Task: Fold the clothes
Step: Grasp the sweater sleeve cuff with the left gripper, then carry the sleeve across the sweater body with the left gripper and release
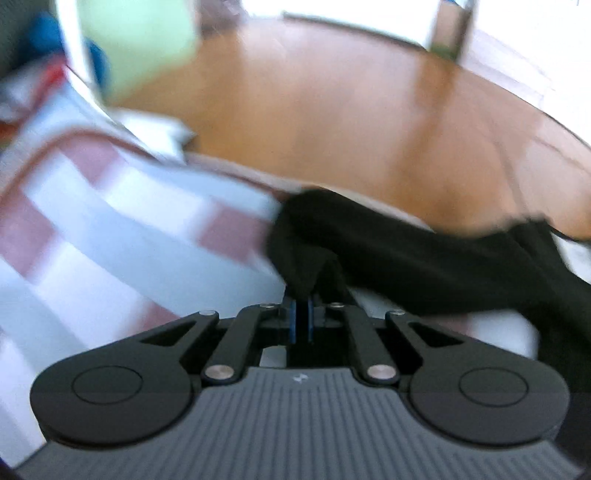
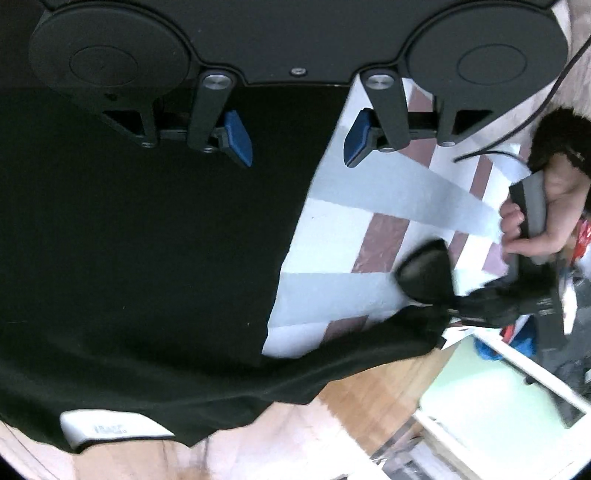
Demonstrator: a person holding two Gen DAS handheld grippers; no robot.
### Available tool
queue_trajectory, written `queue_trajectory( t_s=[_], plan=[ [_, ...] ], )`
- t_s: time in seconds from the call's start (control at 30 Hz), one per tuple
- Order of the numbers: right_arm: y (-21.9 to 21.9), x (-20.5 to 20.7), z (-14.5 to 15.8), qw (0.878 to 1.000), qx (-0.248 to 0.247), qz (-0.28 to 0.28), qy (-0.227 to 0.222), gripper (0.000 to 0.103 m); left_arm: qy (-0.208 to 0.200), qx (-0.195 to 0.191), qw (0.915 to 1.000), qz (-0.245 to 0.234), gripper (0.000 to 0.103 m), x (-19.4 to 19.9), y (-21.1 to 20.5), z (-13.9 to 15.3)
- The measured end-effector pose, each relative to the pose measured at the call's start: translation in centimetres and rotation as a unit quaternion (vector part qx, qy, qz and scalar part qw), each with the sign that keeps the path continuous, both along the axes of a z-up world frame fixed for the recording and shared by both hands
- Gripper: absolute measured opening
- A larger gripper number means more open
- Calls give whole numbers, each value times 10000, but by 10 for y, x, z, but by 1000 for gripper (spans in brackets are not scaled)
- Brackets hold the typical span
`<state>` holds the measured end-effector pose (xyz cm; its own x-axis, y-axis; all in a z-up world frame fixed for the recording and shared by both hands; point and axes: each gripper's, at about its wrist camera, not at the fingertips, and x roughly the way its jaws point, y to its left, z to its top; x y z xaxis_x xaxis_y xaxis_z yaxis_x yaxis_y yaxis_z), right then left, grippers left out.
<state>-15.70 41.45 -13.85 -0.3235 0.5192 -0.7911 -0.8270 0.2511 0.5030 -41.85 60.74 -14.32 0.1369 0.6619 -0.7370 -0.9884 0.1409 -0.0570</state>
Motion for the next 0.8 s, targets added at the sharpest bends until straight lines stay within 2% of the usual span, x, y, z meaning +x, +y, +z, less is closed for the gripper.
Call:
queue_trajectory(
  t_s=[0.07, 0.17, 0.23, 0.3, 0.33, 0.37, 0.4, 0.43, 0.47, 0.5, 0.53, 0.63, 0.73, 0.8],
  plan=[
    [0, -6, -3, 9998, -156, -33, 103, 61, -617, 87, 9978, 215, 5, -21, 5, 4],
    [4, -18, -8, 9988, -387, 271, 153, 61, -1636, -99, 9855, 433, 5, -51, 10, -1],
    [6, -27, -12, 9970, -514, 560, 154, 66, -1937, -184, 9794, 532, 5, -61, 13, -4],
    [5, -38, -10, 9959, -399, 804, -139, 72, -2117, -164, 9752, 628, 5, -66, 13, -5],
    [4, -43, -9, 9947, -341, 925, -286, 72, -2206, -154, 9729, 676, 5, -68, 13, -6],
    [4, -49, -8, 9931, -290, 1042, -449, 71, -2155, -68, 9740, 694, 5, -67, 11, -3],
    [4, -53, -8, 9912, -278, 1104, -668, 63, -2054, 45, 9762, 702, 5, -64, 9, 1],
    [5, -53, -8, 9902, -331, 1040, -874, 45, -1749, 186, 9820, 691, 5, -59, 7, 6],
    [6, -52, -8, 9886, -383, 975, -1079, 32, -1394, 317, 9874, 673, 5, -55, 13, 6],
    [6, -51, -8, 9876, -428, 903, -1210, 3, -1083, 457, 9909, 654, 4, -51, 16, 8],
    [5, -45, -8, 9898, -445, 805, -1091, 2, -1009, 552, 9912, 651, 4, -48, 13, 12],
    [1, -30, -8, 9948, -473, 551, -717, 2, -1375, 781, 9844, 771, 4, -57, 3, 24],
    [-7, -30, 1, 9961, -290, 814, -167, 3, -1659, 940, 9767, 987, 4, -72, -3, 31],
    [-7, -33, -1, 9923, -428, 1055, 497, 3, -2005, 857, 9694, 1130, 4, -85, -3, 32]
  ],
)
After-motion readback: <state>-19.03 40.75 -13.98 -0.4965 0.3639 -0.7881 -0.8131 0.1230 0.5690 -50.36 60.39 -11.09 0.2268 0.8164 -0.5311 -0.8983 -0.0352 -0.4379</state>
